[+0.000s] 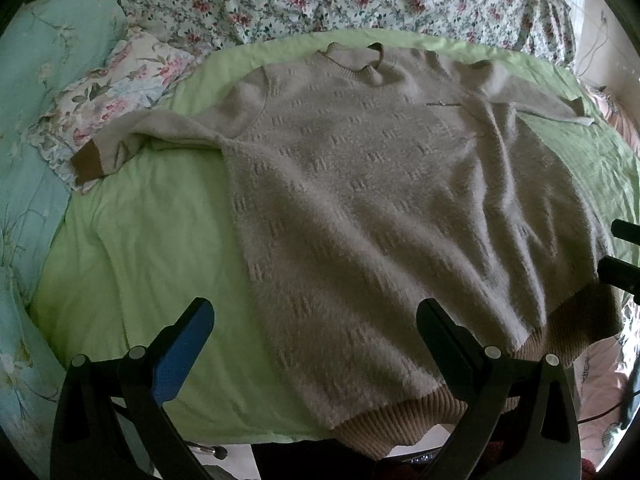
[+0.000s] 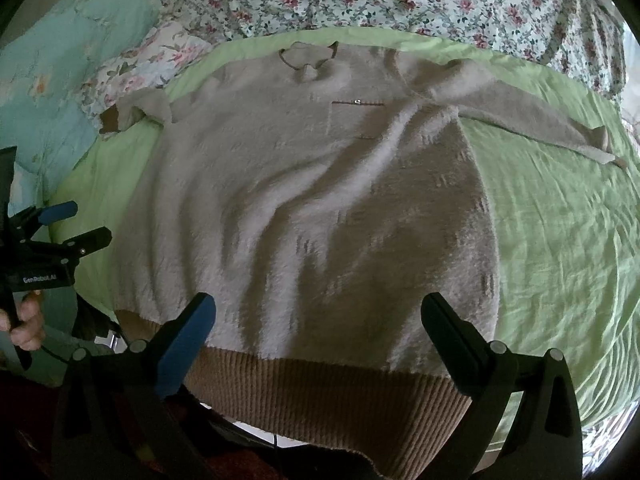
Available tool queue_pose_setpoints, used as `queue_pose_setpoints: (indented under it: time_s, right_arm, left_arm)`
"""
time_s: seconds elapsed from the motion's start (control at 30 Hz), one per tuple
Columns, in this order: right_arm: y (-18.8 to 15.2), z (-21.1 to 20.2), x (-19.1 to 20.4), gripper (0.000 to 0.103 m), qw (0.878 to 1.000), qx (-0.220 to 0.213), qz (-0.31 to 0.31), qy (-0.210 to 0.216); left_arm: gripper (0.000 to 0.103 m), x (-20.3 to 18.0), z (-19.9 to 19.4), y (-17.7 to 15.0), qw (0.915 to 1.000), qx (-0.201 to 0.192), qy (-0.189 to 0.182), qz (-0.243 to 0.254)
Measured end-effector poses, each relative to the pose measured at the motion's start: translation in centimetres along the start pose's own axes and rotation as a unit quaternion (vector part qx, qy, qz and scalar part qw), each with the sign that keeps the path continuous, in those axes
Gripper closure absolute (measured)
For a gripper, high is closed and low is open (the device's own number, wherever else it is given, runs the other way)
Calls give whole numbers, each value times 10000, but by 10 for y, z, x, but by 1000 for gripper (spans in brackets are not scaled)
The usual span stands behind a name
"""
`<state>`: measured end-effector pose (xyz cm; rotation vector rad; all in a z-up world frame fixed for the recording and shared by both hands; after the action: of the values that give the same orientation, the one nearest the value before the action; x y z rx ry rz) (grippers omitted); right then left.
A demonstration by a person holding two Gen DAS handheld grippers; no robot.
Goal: Fold small clothes
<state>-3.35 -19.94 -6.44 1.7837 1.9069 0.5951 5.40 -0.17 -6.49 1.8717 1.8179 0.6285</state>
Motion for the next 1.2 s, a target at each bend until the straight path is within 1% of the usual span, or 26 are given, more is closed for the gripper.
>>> queue_pose_setpoints:
  time_s: [0.2, 0.37, 0.53, 0.6, 0.73, 0.8, 0.9, 1.0, 1.03, 1.07, 1.1, 1.13, 1.17, 1.2]
  right_arm:
    - [-1, 4, -11, 1, 9999, 3, 130, -7]
    - [0, 5, -28, 1, 9996, -113, 218, -149]
    - [0, 9, -42, 1, 9979, -159, 621, 57]
    - [1, 8, -51, 1, 9972, -234, 712, -2]
    - [1, 9, -77, 1, 9934, -297, 1103, 27]
    - [1, 10, -90, 1, 9912, -316, 1287, 56]
    - [5, 6, -116, 1, 9881, -413, 1479, -22]
    - [12, -3, -155, 1, 9833, -592, 1699, -265]
    - [17, -10, -179, 1, 9798, -771, 1800, -393]
    - [19, -14, -194, 3, 9776, -834, 1854, -540]
    - [22, -17, -214, 12, 9747, -834, 1916, -792]
    - [26, -21, -242, 23, 9694, -844, 1992, -1156]
    - [30, -24, -259, 27, 9648, -895, 2103, -1303]
    - [32, -25, -276, 34, 9588, -904, 2295, -1408]
  left_arm:
    - [1, -1, 7, 5, 9999, 47, -72, -86]
    - [1, -2, 18, 9, 9997, 134, -102, -149]
    - [2, -7, 25, 15, 9994, 182, -210, -207]
    - [1, -8, 27, 17, 9995, 192, -187, -192]
    - [2, -13, 33, 23, 9989, 256, -288, -269]
    - [2, -14, 32, 26, 9992, 225, -243, -245]
    - [1, -16, 29, 30, 9994, 150, -237, -223]
    - [1, -20, 25, 35, 9995, 64, -214, -224]
    - [2, -21, 25, 36, 9994, 58, -227, -236]
    - [1, -22, 24, 37, 9993, 61, -258, -259]
    - [1, -24, 24, 38, 9991, 65, -300, -276]
    - [1, -27, 24, 39, 9990, 78, -356, -270]
    - [1, -30, 26, 40, 9990, 99, -377, -232]
    - [1, -32, 27, 41, 9990, 113, -381, -205]
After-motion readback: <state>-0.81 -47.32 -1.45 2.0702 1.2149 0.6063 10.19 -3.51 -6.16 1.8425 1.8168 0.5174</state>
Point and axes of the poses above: each gripper's, at about its wrist camera, not at the fingertips, and z roughly the way its jaws point, x to its left, y to its top, the point moved 8 cm from there along z, roughly the way its jaws point, and after that the axes turned 12 degrees about -z, right-handed, at the moved point
